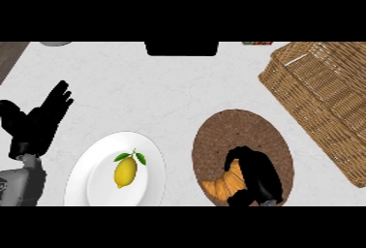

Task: Pick the croissant from the placemat and place it in the basket

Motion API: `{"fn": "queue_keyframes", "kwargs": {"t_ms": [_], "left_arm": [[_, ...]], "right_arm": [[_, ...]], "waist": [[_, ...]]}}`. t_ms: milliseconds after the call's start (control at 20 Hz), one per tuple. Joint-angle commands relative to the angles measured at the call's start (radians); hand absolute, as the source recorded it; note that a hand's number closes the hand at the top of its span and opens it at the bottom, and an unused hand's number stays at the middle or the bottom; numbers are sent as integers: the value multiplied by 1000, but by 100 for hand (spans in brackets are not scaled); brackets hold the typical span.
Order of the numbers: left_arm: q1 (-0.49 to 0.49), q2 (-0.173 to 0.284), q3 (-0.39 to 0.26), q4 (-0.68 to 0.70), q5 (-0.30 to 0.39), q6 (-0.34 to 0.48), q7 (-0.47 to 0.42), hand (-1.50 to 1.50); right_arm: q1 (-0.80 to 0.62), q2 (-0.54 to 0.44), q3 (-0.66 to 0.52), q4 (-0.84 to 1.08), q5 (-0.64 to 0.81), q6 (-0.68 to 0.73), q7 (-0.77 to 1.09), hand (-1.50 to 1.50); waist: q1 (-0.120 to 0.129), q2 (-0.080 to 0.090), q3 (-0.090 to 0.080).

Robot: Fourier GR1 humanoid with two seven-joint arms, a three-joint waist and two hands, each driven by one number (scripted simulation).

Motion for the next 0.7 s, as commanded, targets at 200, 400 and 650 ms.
{"fn": "queue_keyframes", "kwargs": {"t_ms": [200,400,650], "left_arm": [[-44,-13,-9,43,-16,-1,-22,0],[-68,-46,-51,45,-25,-3,-12,0],[-76,-34,-62,41,-25,-28,-9,0]], "right_arm": [[-254,77,1,171,-46,-101,356,150],[-427,78,-87,280,-65,-205,581,150],[-626,79,-83,376,-135,-495,662,150]], "waist": [[33,20,10],[80,36,10],[117,34,12]]}}
